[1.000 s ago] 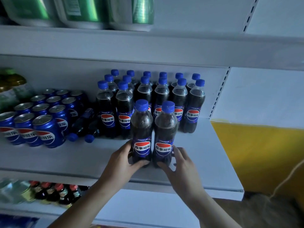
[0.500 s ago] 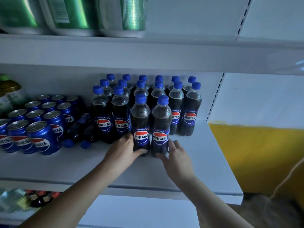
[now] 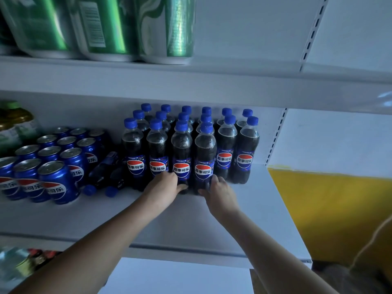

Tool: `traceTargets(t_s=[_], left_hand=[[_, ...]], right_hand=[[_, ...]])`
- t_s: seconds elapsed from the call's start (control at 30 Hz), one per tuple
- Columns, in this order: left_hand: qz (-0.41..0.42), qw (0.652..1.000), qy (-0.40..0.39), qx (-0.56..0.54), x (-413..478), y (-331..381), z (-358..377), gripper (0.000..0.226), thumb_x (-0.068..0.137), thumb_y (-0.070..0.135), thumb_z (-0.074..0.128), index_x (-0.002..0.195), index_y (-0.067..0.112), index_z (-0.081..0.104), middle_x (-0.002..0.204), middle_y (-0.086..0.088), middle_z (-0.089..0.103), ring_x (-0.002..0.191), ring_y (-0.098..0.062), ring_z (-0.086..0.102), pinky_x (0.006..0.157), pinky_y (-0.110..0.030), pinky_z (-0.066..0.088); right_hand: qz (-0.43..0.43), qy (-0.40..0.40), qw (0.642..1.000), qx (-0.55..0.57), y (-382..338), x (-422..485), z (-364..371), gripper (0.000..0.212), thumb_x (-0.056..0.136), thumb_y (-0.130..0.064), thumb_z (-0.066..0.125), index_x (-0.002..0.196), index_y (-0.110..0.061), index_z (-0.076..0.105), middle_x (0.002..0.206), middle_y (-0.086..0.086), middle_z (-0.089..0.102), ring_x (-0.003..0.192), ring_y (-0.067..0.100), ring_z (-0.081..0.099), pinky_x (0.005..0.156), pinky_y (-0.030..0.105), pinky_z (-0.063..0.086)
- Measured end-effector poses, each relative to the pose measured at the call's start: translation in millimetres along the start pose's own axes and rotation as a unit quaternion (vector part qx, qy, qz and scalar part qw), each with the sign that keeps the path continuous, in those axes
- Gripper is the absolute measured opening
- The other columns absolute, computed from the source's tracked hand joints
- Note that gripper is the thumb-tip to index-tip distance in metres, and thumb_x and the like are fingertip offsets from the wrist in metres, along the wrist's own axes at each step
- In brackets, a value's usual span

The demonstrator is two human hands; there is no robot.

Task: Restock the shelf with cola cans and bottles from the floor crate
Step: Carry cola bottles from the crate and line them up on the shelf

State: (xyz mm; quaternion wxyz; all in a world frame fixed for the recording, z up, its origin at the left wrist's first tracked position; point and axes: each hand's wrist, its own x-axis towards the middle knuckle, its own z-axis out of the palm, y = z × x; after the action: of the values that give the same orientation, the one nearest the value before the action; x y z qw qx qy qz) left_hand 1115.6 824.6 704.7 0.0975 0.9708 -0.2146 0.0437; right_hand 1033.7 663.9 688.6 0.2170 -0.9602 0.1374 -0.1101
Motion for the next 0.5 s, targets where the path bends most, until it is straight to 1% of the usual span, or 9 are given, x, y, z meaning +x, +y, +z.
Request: traceTargets(t_s=[0.07,0.1,0.23,0.33,0.37,0.4,0.43,0.47,0.5], left_hand=[[-0.001,1.0,-0.008,0.013,-2,3,3,0.052,0.096,0.053,0.059,0.094,0.001,0.067,0.09,-0.015,0.07,0.08,-0.03,0.067,0.064,-0.03,0.043],[-0.002,1.0,-0.01,0.015,-3,3,5,0.052,0.097,0.052,0.058,0.093,0.001,0.067,0.088,-0.015,0.07,0.079,-0.03,0.066,0.064,-0.03,0.041],[-0.009,1.0,0.004,-0.004,-4,1,11,0.055,0.097,0.054,0.057,0.086,0.001,0.065,0.08,-0.013,0.067,0.078,-0.032,0.068,0.063,-0.033,0.048],[-0.016,0.999,0.019,-0.026,-11,2,10,0.052,0.098,0.054,0.056,0.077,0.007,0.056,0.073,-0.01,0.061,0.072,-0.032,0.066,0.058,-0.032,0.043],[-0.015,0.999,0.034,-0.029,-15,2,10,0.051,0.098,0.055,0.055,0.075,0.009,0.053,0.072,-0.011,0.062,0.072,-0.033,0.066,0.057,-0.032,0.041],[-0.018,0.998,0.054,-0.034,-21,1,11,0.051,0.097,0.056,0.054,0.074,0.011,0.052,0.073,-0.01,0.066,0.074,-0.034,0.068,0.056,-0.033,0.04],[-0.026,0.995,0.076,-0.057,-29,-1,13,0.05,0.097,0.058,0.054,0.076,0.013,0.054,0.075,-0.008,0.069,0.075,-0.033,0.068,0.056,-0.033,0.041],[-0.04,0.989,0.097,-0.107,-38,-3,16,0.046,0.095,0.059,0.055,0.079,0.016,0.058,0.075,-0.004,0.07,0.075,-0.031,0.068,0.057,-0.034,0.043],[-0.056,0.977,0.114,-0.17,-48,-4,20,0.041,0.094,0.059,0.057,0.082,0.02,0.059,0.074,0.001,0.071,0.074,-0.027,0.068,0.058,-0.034,0.045]], right_hand=[[-0.001,-0.003,1.0,-0.003,0,1,1,0.038,0.098,-0.036,0.063,0.119,-0.006,0.052,0.121,0.013,0.06,0.107,0.034,0.062,0.081,0.037,0.045],[-0.002,-0.004,1.0,-0.004,0,1,1,0.038,0.098,-0.036,0.063,0.119,-0.006,0.052,0.121,0.014,0.06,0.108,0.034,0.062,0.081,0.037,0.045],[0.002,-0.008,1.0,-0.007,0,1,3,0.039,0.099,-0.035,0.062,0.121,-0.005,0.051,0.122,0.014,0.059,0.11,0.035,0.061,0.084,0.038,0.046],[0.007,-0.006,1.0,-0.003,0,0,4,0.042,0.099,-0.036,0.062,0.125,-0.005,0.05,0.125,0.015,0.059,0.113,0.035,0.06,0.087,0.038,0.046],[0.009,-0.002,1.0,0.005,1,-2,6,0.048,0.099,-0.036,0.061,0.131,-0.004,0.047,0.13,0.016,0.057,0.117,0.035,0.058,0.091,0.039,0.046],[0.011,0.006,1.0,0.015,2,-5,8,0.06,0.099,-0.037,0.062,0.142,-0.002,0.04,0.138,0.017,0.053,0.125,0.035,0.054,0.097,0.039,0.044],[0.016,0.016,0.999,0.031,4,-11,11,0.076,0.098,-0.039,0.063,0.153,0.0,0.027,0.147,0.018,0.046,0.134,0.035,0.048,0.105,0.04,0.041],[0.021,0.03,0.998,0.057,6,-19,14,0.088,0.097,-0.041,0.063,0.158,0.0,0.016,0.154,0.018,0.039,0.139,0.035,0.042,0.111,0.041,0.038],[0.025,0.05,0.995,0.087,6,-29,16,0.092,0.096,-0.043,0.064,0.16,-0.002,0.011,0.156,0.016,0.036,0.141,0.033,0.04,0.114,0.041,0.037]])
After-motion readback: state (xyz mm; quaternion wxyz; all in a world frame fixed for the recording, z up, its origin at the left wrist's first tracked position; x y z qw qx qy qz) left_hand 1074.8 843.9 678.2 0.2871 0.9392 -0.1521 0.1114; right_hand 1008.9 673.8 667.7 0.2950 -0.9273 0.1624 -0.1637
